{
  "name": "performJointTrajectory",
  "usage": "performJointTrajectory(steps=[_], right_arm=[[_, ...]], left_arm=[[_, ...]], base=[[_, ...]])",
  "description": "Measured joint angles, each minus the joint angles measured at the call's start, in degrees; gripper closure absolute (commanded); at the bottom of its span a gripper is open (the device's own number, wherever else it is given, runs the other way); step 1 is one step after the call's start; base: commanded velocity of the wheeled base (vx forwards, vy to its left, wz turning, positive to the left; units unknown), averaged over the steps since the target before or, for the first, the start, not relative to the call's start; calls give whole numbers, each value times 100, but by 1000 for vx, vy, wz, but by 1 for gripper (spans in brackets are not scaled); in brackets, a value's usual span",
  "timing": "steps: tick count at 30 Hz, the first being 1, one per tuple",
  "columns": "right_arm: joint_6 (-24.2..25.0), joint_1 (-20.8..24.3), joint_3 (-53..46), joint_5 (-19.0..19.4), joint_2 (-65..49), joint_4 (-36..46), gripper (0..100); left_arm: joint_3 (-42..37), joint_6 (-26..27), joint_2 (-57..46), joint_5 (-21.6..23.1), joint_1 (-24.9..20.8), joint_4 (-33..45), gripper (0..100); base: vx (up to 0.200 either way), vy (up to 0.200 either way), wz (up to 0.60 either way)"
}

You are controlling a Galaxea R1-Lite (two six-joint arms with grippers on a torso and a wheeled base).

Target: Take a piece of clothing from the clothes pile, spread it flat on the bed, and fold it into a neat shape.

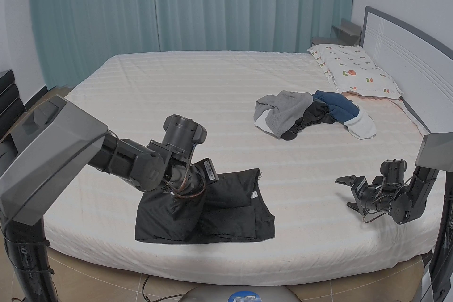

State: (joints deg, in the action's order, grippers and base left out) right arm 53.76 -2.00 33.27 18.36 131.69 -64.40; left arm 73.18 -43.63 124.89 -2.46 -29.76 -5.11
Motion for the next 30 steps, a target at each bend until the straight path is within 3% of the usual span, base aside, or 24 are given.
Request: performJointTrajectory(steps=[11, 12, 24, 30], right_arm=[[-17, 7, -4, -11, 26, -5, 0], [-20, 7, -4, -9, 28, -7, 0], [-33, 7, -4, -11, 41, -9, 0], [-30, 7, -4, -11, 41, -7, 0]], left_arm=[[945, -255, 719, -333, -386, 341, 100], [979, -300, 769, -374, -393, 355, 0], [956, -692, 947, -416, -533, 347, 0], [490, -750, 545, -361, -530, 300, 0]], base=[[0, -18, 0], [0, 0, 0], [0, 0, 0], [0, 0, 0]])
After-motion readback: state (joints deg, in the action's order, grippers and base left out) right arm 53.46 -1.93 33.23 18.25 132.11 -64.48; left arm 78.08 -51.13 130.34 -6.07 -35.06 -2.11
